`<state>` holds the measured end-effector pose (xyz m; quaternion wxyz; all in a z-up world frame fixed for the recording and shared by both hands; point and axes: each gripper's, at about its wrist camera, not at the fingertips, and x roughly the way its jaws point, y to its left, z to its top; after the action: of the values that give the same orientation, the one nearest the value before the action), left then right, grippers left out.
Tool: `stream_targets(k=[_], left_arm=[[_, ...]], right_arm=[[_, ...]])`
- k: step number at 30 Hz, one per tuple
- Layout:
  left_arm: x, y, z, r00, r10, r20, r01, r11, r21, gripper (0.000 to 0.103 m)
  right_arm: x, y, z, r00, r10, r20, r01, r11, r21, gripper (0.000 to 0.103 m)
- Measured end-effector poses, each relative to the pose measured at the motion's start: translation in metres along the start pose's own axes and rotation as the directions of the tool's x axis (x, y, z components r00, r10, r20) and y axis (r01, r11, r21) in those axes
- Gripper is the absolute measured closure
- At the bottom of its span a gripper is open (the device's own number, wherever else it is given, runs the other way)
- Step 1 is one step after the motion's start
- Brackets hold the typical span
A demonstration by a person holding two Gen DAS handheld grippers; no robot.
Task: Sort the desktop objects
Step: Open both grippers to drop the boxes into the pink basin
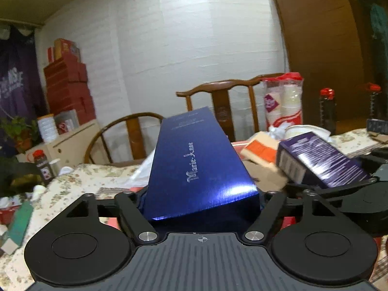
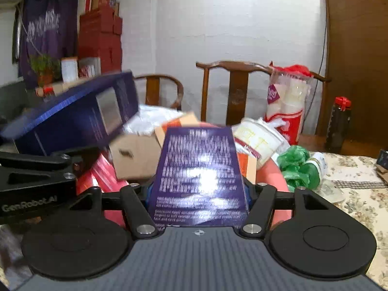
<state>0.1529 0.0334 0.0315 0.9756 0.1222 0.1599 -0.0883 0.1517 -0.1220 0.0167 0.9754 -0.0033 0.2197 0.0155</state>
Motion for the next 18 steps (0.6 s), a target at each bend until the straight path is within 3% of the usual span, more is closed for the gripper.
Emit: stream_targets(k=[2,3,6,11,18], left_arm=[[-0.001,0.003,-0.001,1.0,-0.004,0.004,0.004,1.0,-0.013,0.01],[-0.004,0.005,-0.001,1.0,-0.01,0.007,0.01,1.0,-0.021,0.003],[-0.015,0.007,0.0,1.0,-0.013,0.027,0.014,1.0,-0.018,0.0],[-0.042,0.01,0.007,0.997,0.001,0.071,-0.001,1.0,0.007,0.0],[-0.074,0.01,0.024,0.991,-0.009,0.134,0.015,0.999,-0.046,0.0]], right_arm=[[0.0,0.0,0.0,0.999,-0.039,0.011,0.039,0.999,-0.019,0.012],[-0.001,-0.001,0.0,0.998,-0.054,0.013,0.054,0.998,-0.02,0.01],[-0.005,-0.01,0.002,1.0,-0.017,0.008,0.017,1.0,0.018,0.009],[-0.028,-0.013,0.009,0.998,-0.024,0.052,0.024,1.0,0.004,0.007],[-0.065,-0.025,0.017,0.99,-0.046,0.132,0.043,0.999,0.026,0.005]])
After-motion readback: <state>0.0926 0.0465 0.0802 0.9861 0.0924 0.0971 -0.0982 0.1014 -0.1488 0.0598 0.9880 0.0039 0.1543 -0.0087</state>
